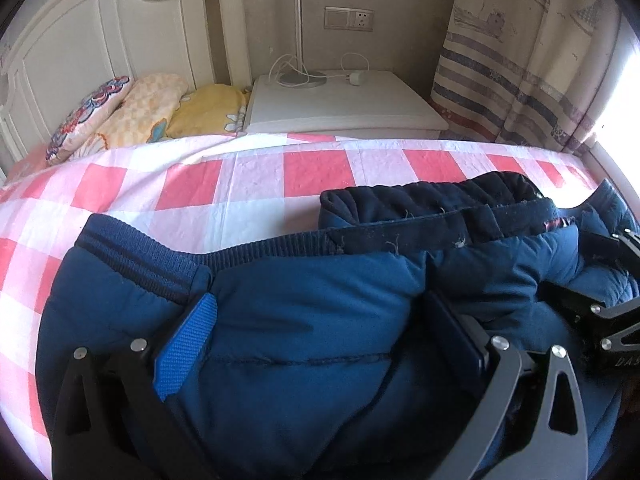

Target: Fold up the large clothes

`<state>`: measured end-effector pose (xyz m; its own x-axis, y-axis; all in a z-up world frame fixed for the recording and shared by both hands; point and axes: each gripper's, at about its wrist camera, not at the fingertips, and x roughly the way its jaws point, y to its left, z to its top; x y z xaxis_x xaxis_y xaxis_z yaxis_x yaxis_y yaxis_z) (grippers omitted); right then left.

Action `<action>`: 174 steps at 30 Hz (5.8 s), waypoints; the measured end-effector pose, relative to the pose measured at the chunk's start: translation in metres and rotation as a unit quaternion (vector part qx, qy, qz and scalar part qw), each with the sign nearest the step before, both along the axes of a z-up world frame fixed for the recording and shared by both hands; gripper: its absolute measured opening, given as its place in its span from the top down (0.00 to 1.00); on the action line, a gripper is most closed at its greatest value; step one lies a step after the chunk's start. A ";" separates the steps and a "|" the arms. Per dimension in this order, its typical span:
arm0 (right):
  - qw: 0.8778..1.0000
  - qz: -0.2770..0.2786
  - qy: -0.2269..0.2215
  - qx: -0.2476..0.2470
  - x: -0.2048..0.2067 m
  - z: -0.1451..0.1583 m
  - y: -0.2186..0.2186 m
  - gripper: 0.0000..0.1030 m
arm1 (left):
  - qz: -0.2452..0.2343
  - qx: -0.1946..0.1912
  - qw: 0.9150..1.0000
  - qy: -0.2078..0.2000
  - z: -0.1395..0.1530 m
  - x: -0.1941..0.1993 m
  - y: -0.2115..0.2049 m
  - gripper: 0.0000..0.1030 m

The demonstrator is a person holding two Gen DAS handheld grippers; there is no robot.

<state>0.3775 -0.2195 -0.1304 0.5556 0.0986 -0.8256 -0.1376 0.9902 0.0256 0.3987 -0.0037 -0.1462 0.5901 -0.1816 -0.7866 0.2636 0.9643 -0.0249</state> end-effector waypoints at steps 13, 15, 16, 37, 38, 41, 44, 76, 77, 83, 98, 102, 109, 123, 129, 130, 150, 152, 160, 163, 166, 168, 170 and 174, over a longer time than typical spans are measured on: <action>0.996 -0.088 0.003 -0.003 -0.026 0.017 -0.077 0.06 | 0.003 -0.001 1.000 -0.006 0.001 -0.003 0.001 0.02; 0.994 -0.086 0.021 0.057 -0.024 0.001 -0.094 0.04 | 0.003 -0.006 1.000 -0.005 0.001 -0.003 0.002 0.02; 0.994 -0.088 0.021 0.062 -0.024 0.001 -0.096 0.04 | 0.003 -0.006 1.000 -0.004 0.001 -0.003 0.002 0.02; 0.994 -0.090 0.003 0.057 -0.028 -0.004 -0.093 0.04 | 0.113 -0.033 0.993 0.032 -0.001 0.021 0.092 0.02; 0.994 -0.090 0.002 0.059 -0.028 -0.005 -0.094 0.04 | 0.114 -0.038 0.992 0.033 -0.002 0.021 0.093 0.02; 0.994 -0.090 0.003 0.068 -0.028 -0.005 -0.096 0.04 | 0.123 -0.058 0.990 0.038 -0.005 0.020 0.100 0.02; 0.994 -0.090 0.009 0.062 -0.027 -0.004 -0.096 0.04 | 0.132 -0.073 0.988 0.043 -0.006 0.023 0.106 0.02; 0.999 0.024 -0.023 0.028 -0.077 0.007 0.007 0.04 | 0.095 -0.055 0.989 -0.100 0.063 -0.052 0.068 0.02; 0.999 0.025 -0.024 0.027 -0.078 0.007 0.007 0.04 | 0.060 -0.046 0.992 -0.098 0.066 -0.062 0.051 0.02; 0.999 0.022 -0.030 0.026 -0.082 0.009 0.008 0.04 | -0.020 0.052 0.998 -0.029 0.010 -0.065 0.002 0.02; 0.998 0.020 -0.027 0.047 -0.079 0.006 0.004 0.04 | -0.017 0.033 0.999 -0.026 0.003 -0.060 0.006 0.02; 0.998 0.019 -0.028 0.052 -0.079 0.006 0.003 0.04 | -0.017 0.030 0.999 -0.024 0.003 -0.058 0.007 0.02; 0.999 0.003 -0.027 0.032 -0.094 0.024 0.005 0.04 | 0.018 0.027 0.998 -0.051 0.031 -0.085 0.012 0.02; 0.997 0.049 -0.049 0.019 -0.114 0.009 0.019 0.04 | -0.030 0.023 0.997 -0.060 0.006 -0.114 0.001 0.02; 0.998 0.045 -0.039 0.025 -0.117 0.014 0.019 0.04 | -0.016 0.014 0.999 -0.045 0.012 -0.114 0.010 0.02; 0.998 0.035 -0.043 0.021 -0.123 0.022 0.015 0.04 | -0.006 0.011 0.999 -0.046 0.017 -0.116 0.017 0.02; 0.994 -0.058 -0.053 0.075 -0.143 0.009 -0.080 0.04 | 0.076 0.013 0.995 -0.056 0.011 -0.135 0.084 0.02; 0.993 -0.067 -0.062 0.069 -0.153 0.018 -0.070 0.04 | 0.080 0.001 0.995 -0.061 0.019 -0.146 0.083 0.02; 0.992 0.081 -0.088 0.038 -0.189 0.029 0.014 0.04 | -0.041 0.028 0.995 -0.085 0.022 -0.196 0.001 0.02; 0.991 0.089 -0.101 -0.024 -0.189 0.005 0.032 0.04 | -0.026 0.038 0.994 -0.099 0.005 -0.194 -0.006 0.02; 0.992 0.089 -0.092 -0.019 -0.186 0.003 0.031 0.04 | -0.031 0.028 0.996 -0.085 0.002 -0.191 -0.004 0.02; 0.992 0.089 -0.089 -0.022 -0.186 0.001 0.031 0.04 | -0.030 0.035 0.995 -0.086 0.001 -0.189 -0.005 0.02; 0.992 0.089 -0.088 -0.024 -0.186 0.001 0.032 0.04 | -0.030 0.039 0.995 -0.085 0.000 -0.191 -0.007 0.02; 0.993 0.087 -0.078 -0.027 -0.187 0.005 0.032 0.04 | -0.025 0.031 0.997 -0.070 0.005 -0.191 0.000 0.02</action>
